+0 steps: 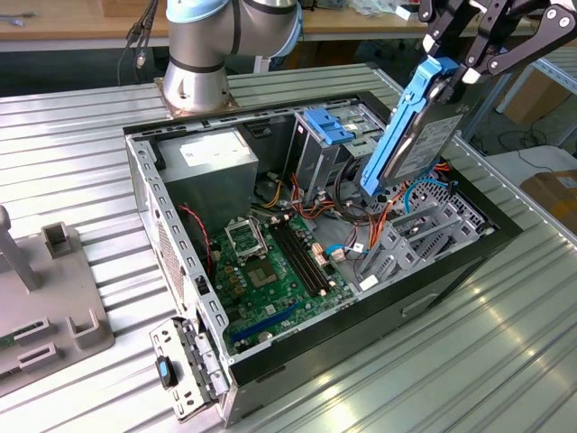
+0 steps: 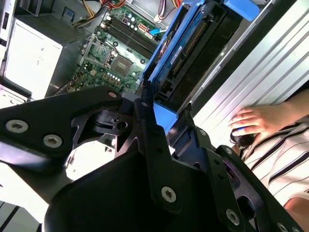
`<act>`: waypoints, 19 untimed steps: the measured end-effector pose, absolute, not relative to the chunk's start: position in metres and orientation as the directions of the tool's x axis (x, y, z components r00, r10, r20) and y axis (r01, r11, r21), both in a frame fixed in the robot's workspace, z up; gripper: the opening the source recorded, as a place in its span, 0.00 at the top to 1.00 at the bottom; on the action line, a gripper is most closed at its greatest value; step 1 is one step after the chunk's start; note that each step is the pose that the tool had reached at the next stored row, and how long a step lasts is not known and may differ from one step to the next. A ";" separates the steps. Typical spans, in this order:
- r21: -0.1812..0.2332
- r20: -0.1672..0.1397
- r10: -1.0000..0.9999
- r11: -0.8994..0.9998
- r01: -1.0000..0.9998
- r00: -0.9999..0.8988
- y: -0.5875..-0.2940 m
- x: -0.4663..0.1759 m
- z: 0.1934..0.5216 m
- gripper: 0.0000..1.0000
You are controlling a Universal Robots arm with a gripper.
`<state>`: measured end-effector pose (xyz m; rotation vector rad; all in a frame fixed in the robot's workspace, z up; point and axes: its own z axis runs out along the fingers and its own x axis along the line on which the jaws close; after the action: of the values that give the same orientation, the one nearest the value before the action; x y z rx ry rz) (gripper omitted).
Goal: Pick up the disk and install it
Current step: 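Pick up the disk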
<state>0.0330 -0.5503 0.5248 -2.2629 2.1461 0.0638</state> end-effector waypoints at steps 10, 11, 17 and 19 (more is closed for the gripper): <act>0.012 -0.045 -0.998 -0.053 -0.999 0.053 -0.554 0.033 0.519 0.64; 0.012 -0.045 -0.998 -0.053 -0.999 0.053 -0.556 0.033 0.519 0.64; 0.012 -0.045 -0.998 -0.053 -0.999 0.053 -0.559 0.033 0.514 0.64; 0.012 -0.045 -0.998 -0.053 -0.999 0.053 -0.559 0.033 0.513 0.64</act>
<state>0.0330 -0.5595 0.5135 -2.2630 2.1460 0.0638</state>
